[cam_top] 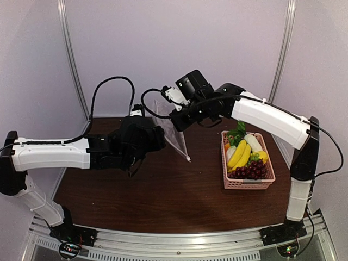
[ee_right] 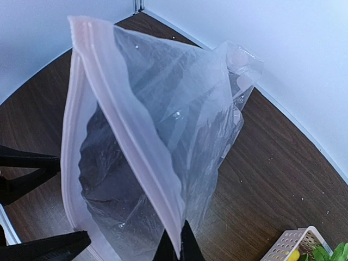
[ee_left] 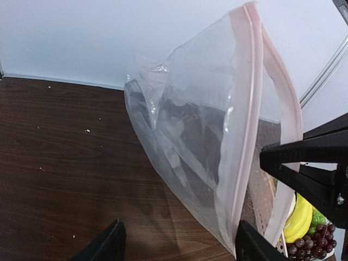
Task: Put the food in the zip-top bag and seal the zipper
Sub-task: Open the zipper food storage bag.
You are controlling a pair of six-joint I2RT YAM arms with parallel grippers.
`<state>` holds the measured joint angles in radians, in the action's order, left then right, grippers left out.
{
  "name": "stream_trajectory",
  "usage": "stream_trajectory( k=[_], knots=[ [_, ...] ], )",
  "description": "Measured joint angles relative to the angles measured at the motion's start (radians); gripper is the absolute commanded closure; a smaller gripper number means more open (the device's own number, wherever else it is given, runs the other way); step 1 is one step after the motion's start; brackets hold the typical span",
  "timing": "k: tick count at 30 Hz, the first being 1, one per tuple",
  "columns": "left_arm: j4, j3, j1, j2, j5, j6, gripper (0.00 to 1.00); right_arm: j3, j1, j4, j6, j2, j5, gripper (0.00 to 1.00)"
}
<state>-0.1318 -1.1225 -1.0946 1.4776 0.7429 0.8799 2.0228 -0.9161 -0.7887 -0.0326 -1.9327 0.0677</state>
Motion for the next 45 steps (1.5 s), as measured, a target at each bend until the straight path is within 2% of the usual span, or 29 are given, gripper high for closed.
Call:
stream_trajectory(
  k=[5, 12, 18, 23, 25, 26, 32, 33, 37, 42, 45],
  knots=[
    [0.025, 0.002, 0.005, 0.004, -0.045, -0.035, 0.23, 0.0, -0.01, 0.0, -0.006, -0.009, 0.006, 1.0],
    [0.249, 0.125, 0.006, -0.043, -0.138, -0.072, 0.19, 0.0, -0.01, 0.0, -0.022, -0.009, 0.02, 1.0],
    [0.259, 0.088, 0.006, -0.009, -0.143, -0.073, 0.19, 0.0, -0.01, 0.0, -0.034, -0.009, 0.019, 1.0],
    [0.183, -0.017, 0.009, 0.077, -0.092, -0.045, 0.24, 0.0, -0.01, 0.0, -0.054, -0.009, 0.016, 1.0],
    [0.138, -0.045, 0.013, 0.101, -0.072, -0.02, 0.32, 0.0, -0.01, 0.0, -0.06, -0.009, 0.013, 1.0],
    [0.11, -0.059, 0.017, 0.113, -0.061, -0.006, 0.4, 0.0, -0.01, 0.0, -0.062, -0.009, 0.012, 1.0],
    [0.018, -0.069, 0.04, 0.127, 0.012, 0.07, 0.97, -0.014, -0.01, 0.002, -0.071, -0.002, 0.011, 1.0],
    [0.016, -0.067, 0.041, 0.126, 0.025, 0.071, 1.0, -0.02, -0.01, 0.002, -0.071, 0.0, 0.012, 1.0],
    [-0.003, -0.039, 0.042, 0.102, 0.083, 0.069, 1.0, -0.058, -0.006, 0.005, -0.068, 0.011, 0.038, 1.0],
    [-0.032, 0.04, 0.042, -0.014, 0.184, 0.069, 1.0, -0.128, 0.03, 0.019, -0.07, 0.024, 0.074, 1.0],
    [-0.018, 0.052, 0.037, -0.065, 0.192, 0.05, 1.0, -0.137, 0.035, 0.042, -0.069, 0.026, 0.053, 1.0]
  ],
)
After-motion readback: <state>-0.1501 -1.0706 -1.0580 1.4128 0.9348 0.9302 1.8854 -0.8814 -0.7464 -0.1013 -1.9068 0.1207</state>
